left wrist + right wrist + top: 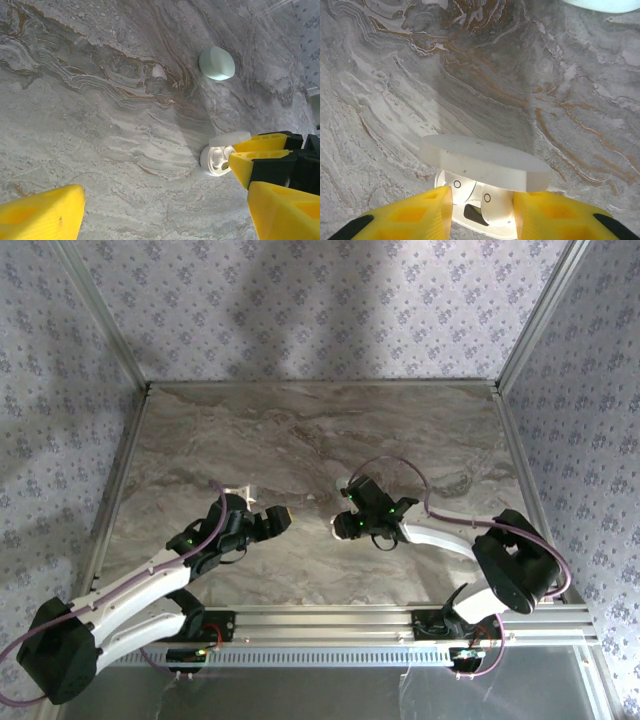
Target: Insert the wireless bluetooth earbuds into the charging case
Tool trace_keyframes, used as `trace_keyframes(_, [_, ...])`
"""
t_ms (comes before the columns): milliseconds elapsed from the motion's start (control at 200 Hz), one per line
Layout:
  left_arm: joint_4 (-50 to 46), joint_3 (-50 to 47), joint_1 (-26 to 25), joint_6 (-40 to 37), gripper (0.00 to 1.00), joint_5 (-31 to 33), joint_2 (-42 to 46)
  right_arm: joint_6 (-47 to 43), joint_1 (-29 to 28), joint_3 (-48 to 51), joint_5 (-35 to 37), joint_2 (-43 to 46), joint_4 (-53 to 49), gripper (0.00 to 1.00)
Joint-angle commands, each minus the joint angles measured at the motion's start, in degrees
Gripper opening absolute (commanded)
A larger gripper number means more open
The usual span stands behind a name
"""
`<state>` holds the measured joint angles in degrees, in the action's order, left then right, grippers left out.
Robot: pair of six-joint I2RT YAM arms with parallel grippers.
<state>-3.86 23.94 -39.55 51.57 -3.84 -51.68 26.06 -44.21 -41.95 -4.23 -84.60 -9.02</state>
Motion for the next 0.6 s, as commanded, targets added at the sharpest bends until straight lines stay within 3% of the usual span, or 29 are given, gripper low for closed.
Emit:
trace_keyframes(0, [-0.32, 1.30, -0.45, -0.63, 0.85, 0.87, 0.88, -0.31, -0.44, -1.73, 1.63, 1.74, -2.63, 0.39])
trace_keyframes(595, [2.83, 2.79, -2.02, -1.70, 0.82, -1.81, -4.48, 1.27, 1.14, -1.79, 2.39, 9.68, -6.19, 0.29])
